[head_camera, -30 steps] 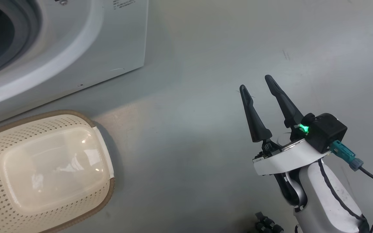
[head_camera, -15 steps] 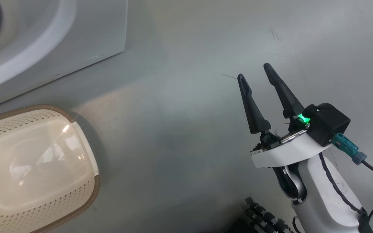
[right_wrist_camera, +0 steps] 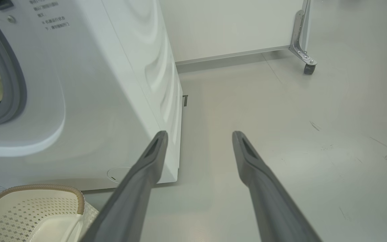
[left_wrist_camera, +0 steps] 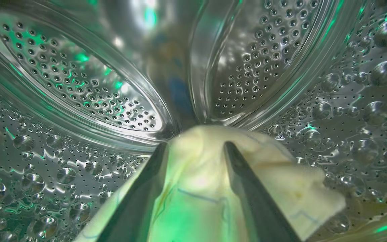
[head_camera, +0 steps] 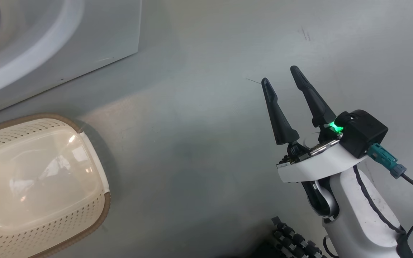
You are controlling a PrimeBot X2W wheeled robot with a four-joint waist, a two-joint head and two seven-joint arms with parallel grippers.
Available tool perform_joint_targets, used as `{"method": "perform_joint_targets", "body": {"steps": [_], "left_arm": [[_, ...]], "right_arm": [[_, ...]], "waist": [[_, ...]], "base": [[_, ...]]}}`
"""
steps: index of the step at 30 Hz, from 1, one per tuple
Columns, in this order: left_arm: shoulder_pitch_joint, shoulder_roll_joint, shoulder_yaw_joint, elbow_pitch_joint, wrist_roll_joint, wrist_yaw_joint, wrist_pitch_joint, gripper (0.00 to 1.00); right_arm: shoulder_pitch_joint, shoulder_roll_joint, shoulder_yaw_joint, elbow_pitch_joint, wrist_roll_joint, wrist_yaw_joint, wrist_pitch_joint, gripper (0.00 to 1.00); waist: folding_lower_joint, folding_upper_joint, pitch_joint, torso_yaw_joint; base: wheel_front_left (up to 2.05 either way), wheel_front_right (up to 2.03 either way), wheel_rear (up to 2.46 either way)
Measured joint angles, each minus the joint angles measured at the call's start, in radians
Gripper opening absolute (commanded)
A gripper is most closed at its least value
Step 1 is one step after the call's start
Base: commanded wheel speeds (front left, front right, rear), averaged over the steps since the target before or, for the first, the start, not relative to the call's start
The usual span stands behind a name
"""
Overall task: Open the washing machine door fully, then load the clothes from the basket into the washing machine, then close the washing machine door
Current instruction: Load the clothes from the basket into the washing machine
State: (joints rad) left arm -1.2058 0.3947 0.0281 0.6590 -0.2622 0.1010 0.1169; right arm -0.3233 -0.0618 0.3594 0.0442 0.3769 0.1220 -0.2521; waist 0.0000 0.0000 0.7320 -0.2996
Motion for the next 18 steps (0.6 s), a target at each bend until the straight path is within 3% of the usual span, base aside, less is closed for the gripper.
{"method": "perform_joint_targets", "body": {"steps": [18], "left_arm": [[0.045, -0.033, 0.018, 0.042, -0.015, 0.003, -0.139, 1.0]], "right_arm": [[-0.001, -0.004, -0.028, 0.012, 0.0, 0.0, 0.0, 1.0]], "waist": [[0.0, 0.0, -0.043, 0.044]], "base": [[0.0, 0.0, 0.0]]}}
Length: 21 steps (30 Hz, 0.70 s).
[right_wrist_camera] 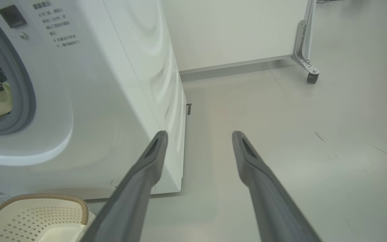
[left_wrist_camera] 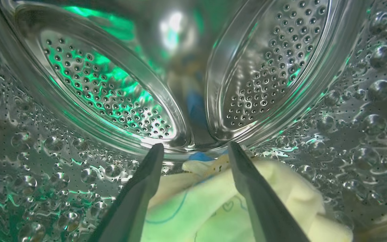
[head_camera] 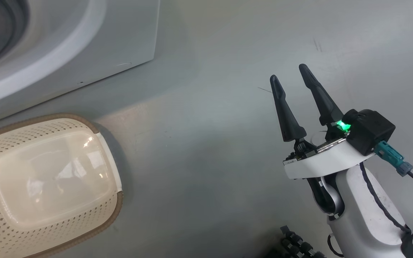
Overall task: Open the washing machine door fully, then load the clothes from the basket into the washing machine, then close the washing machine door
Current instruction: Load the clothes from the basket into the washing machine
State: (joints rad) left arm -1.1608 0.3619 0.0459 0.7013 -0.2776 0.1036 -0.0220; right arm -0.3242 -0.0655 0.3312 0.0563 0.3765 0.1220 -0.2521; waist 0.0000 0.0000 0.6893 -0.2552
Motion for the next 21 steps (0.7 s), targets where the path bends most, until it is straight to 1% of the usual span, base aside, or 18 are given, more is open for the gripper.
{"method": "perform_joint_targets", "body": {"steps": [7, 12, 14, 21], "left_arm": [[0.156, -0.064, 0.012, -0.008, -0.022, 0.0, -0.13, 1.0], [0.283, -0.137, -0.005, -0.036, -0.034, -0.007, -0.219, 1.0], [0.332, -0.162, -0.012, -0.048, -0.04, -0.012, -0.23, 1.0], [0.503, -0.216, -0.022, -0.107, -0.038, -0.012, -0.236, 1.0]], "right_arm": [[0.005, -0.009, -0.029, 0.011, -0.004, 0.0, 0.0, 1.0], [0.01, -0.025, -0.047, 0.023, -0.01, 0.0, 0.0, 1.0], [0.017, -0.029, -0.053, 0.029, -0.013, 0.0, 0.0, 1.0], [0.068, -0.031, -0.073, 0.049, -0.021, 0.0, 0.0, 1.0]], "waist": [[0.0, 0.0, -0.039, 0.029], [0.0, 0.0, -0.075, 0.056], [0.0, 0.0, -0.092, 0.067], [0.0, 0.0, -0.161, 0.107]], "base": [[0.0, 0.0, 0.0], [0.0, 0.0, 0.0], [0.0, 0.0, 0.0], [0.0, 0.0, 0.0]]}}
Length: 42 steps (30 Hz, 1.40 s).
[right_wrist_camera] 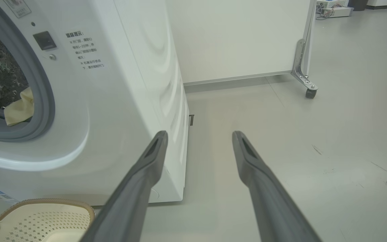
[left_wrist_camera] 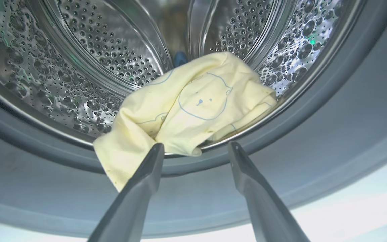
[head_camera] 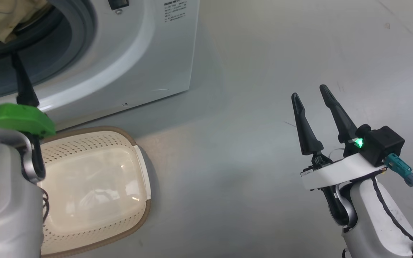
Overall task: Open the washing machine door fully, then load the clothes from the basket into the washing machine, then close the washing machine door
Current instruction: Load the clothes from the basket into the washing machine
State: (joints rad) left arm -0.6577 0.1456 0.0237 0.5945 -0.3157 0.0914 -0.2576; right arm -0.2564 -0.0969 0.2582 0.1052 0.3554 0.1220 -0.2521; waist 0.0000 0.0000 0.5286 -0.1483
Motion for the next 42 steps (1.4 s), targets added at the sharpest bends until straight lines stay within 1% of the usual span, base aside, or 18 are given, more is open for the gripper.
{"method": "perform_joint_targets", "body": {"steps": [7, 12, 21, 30, 42], "left_arm": [[0.174, -0.056, -0.008, -0.07, 0.007, 0.002, 0.0, 1.0], [0.255, -0.096, -0.027, -0.161, 0.038, 0.009, 0.001, 1.0], [0.413, -0.098, -0.049, -0.251, 0.046, 0.009, 0.001, 1.0], [0.517, -0.099, -0.073, -0.291, 0.043, 0.009, 0.001, 1.0], [0.577, -0.1, -0.097, -0.35, 0.029, 0.01, 0.001, 1.0]], "right_arm": [[0.055, -0.002, -0.013, 0.023, -0.005, 0.0, 0.0, 1.0], [0.088, -0.012, -0.027, 0.029, -0.008, 0.0, 0.0, 1.0], [0.118, -0.02, -0.028, 0.04, -0.021, 0.0, 0.0, 1.0], [0.149, -0.019, -0.024, 0.049, -0.024, 0.0, 0.0, 1.0], [0.165, -0.01, -0.003, 0.048, -0.033, 0.0, 0.0, 1.0]], "waist": [[0.0, 0.0, -0.076, 0.036], [0.0, 0.0, -0.124, 0.066], [-0.0001, 0.0, -0.189, 0.119], [-0.0001, 0.0, -0.243, 0.153], [-0.0001, 0.0, -0.26, 0.157]], "base": [[0.0, 0.0, 0.0], [0.0, 0.0, 0.0], [0.0, 0.0, 0.0], [0.0, 0.0, 0.0], [0.0, 0.0, 0.0]]}}
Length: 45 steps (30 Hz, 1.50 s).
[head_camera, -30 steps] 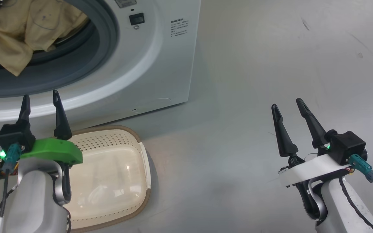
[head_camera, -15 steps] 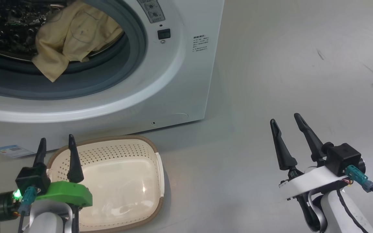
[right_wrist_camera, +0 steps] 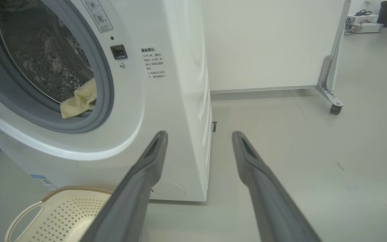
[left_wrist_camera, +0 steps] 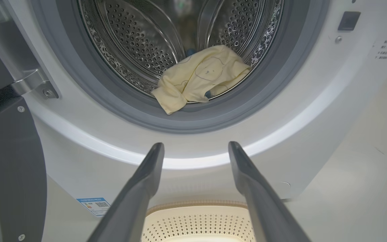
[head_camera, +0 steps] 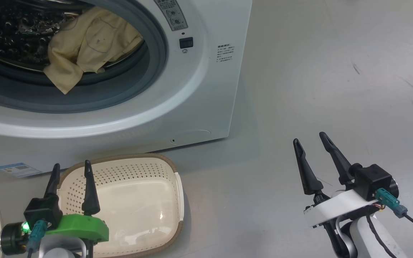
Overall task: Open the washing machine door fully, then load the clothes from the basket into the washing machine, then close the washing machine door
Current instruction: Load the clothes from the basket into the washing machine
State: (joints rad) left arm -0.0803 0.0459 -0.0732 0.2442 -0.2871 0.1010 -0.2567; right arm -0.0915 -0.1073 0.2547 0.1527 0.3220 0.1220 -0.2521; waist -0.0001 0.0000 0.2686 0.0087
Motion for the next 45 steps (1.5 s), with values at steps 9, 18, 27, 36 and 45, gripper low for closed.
{"method": "perform_joint_targets", "body": {"steps": [9, 18, 27, 36, 45], "left_arm": [[0.003, 0.0, -0.022, -0.031, -0.002, 0.003, 0.011, 1.0], [-0.026, 0.0, -0.057, -0.033, -0.037, -0.009, 0.103, 1.0], [-0.249, 0.032, -0.069, -0.013, -0.051, -0.053, 0.272, 1.0], [-0.475, 0.087, -0.038, 0.03, -0.061, -0.055, 0.42, 1.0], [-0.684, 0.203, 0.067, 0.106, -0.092, -0.041, 0.621, 1.0]], "right_arm": [[0.0, 0.005, 0.002, -0.003, 0.0, 0.0, 0.0, 1.0], [-0.002, 0.004, 0.01, -0.031, 0.0, 0.0, 0.0, 1.0], [-0.039, -0.006, 0.053, -0.052, -0.007, 0.0, 0.0, 1.0], [-0.077, -0.001, 0.087, -0.067, -0.005, 0.0, 0.0, 1.0], [-0.137, 0.012, 0.104, -0.099, 0.017, 0.0, 0.0, 1.0]], "waist": [[0.0, 0.0, 0.005, -0.004], [0.0, 0.0, 0.037, -0.006], [0.0001, 0.0, 0.099, -0.023], [0.0, 0.0, 0.159, -0.059], [0.0, 0.0, 0.247, -0.124]], "base": [[0.0, 0.0, 0.0], [0.0, 0.0, 0.0], [0.0, 0.0, 0.0], [0.0, 0.0, 0.0], [0.0, 0.0, 0.0]]}}
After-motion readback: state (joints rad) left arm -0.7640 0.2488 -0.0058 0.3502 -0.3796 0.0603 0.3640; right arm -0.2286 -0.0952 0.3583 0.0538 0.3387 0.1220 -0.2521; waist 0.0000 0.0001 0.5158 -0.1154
